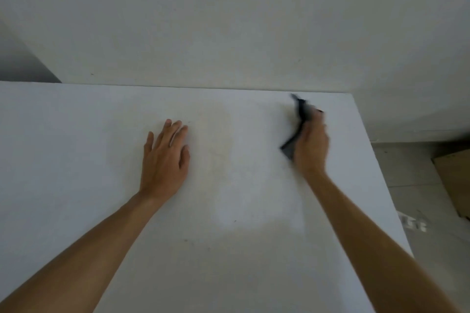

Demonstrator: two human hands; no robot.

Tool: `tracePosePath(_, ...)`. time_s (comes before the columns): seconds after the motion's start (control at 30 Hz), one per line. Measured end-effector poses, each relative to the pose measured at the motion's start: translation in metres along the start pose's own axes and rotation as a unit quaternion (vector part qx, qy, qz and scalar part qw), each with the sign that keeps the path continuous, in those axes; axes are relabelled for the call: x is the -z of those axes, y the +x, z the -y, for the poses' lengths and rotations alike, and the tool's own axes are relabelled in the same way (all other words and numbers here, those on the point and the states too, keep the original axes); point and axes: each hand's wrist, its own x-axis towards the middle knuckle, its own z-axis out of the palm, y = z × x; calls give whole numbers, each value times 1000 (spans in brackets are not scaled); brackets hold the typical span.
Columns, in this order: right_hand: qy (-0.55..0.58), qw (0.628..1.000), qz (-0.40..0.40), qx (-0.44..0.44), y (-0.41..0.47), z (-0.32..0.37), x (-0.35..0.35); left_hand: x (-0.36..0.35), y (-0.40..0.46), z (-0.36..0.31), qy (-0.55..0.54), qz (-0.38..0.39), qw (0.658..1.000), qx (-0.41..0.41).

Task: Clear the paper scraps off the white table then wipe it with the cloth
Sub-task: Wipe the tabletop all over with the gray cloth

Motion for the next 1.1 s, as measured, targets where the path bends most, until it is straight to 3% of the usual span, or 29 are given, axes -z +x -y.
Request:
tracePosePath(0.07,8,978,104,180,-25,39,-39,-6,4,-7,1,-2,1000,-7)
tracePosePath(0.13,-91,909,237,329,-57,61,-80,-10,7,-15,-3,-13,1000,10)
tracePosePath(0.17,-124,899,266,326,-66,60,-94,-12,8,-19,-8,-19,1000,24)
tracePosePath(0.3,-144,937,190,255,-45,24,-79,-21,0,-43,-19,-9,999,26)
tracePosePath(0.47,-201,978,55,32,6,-93,31,-42,-28,-97,-7,10,999,-31)
tracePosePath(0.63,-141,987,41,-66,20,-141,133,-70,-64,-169,-21,15,999,-41)
tracePosePath(0.7,-131,991,27,-24,0,-132,151,-81,-78,-194,-22,14,999,-35)
tracePosePath(0.77,-71,989,77,104,-40,-117,154,-90,-91,-211,-10,21,999,-36)
tracePosePath(0.83,-90,923,212,308,-93,-120,135,-95,-103,-222,14,32,998,-47)
tracePosePath(0.87,-130,892,258,348,-115,-130,130,-96,-108,-226,27,37,998,-49)
tracePosePath(0.9,-158,889,254,346,-125,-145,128,-97,-112,-229,40,39,997,-45)
tracePosePath(1.0,-187,940,142,249,-101,-183,148,-100,-125,-237,59,38,996,-51)
tracePosePath(1.1,-167,969,154,94,-46,-206,183,-108,-142,-252,53,56,994,-77)
